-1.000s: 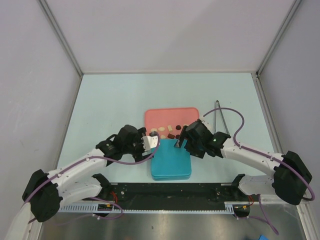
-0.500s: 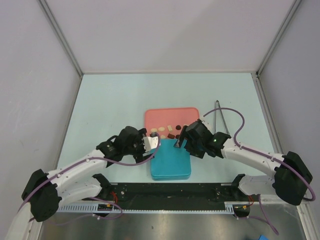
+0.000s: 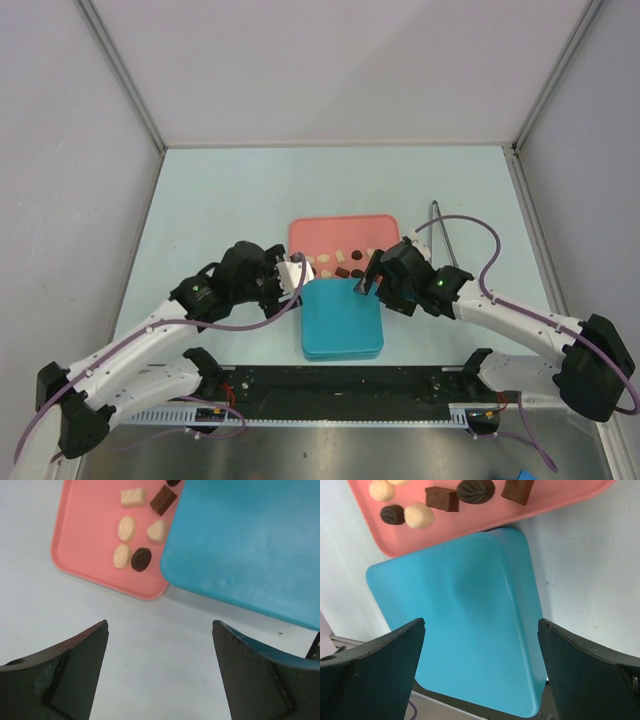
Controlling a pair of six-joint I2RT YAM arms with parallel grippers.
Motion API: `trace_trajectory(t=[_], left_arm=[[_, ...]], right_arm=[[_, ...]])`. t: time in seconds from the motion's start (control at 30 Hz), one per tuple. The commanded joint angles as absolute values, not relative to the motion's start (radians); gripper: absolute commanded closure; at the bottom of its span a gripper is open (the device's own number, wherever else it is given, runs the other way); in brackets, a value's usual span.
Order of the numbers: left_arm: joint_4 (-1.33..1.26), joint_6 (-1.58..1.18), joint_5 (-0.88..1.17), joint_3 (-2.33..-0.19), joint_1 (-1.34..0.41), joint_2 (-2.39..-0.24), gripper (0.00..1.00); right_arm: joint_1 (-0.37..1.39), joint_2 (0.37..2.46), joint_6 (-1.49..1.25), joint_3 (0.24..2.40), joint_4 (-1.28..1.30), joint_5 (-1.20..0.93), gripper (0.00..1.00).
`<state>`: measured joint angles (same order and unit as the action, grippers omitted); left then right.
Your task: Pack the chocolate
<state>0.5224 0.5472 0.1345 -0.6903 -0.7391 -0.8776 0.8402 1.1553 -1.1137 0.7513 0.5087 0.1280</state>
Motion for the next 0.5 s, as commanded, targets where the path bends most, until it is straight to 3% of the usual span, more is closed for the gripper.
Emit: trace_trajectory(t=[0.0, 0.47], left_arm=[[0.52, 0.485, 0.205, -0.779, -0.75, -0.926, 0.1], [0.451, 0.474, 0.221, -0.749, -0.781, -1.026, 0.11]], right_arm=[[0.841, 1.134, -1.127, 0.727, 0.497, 0.164, 0.0], [0.879, 1.118, -1.178, 0.672, 0.421, 0.155, 0.04]])
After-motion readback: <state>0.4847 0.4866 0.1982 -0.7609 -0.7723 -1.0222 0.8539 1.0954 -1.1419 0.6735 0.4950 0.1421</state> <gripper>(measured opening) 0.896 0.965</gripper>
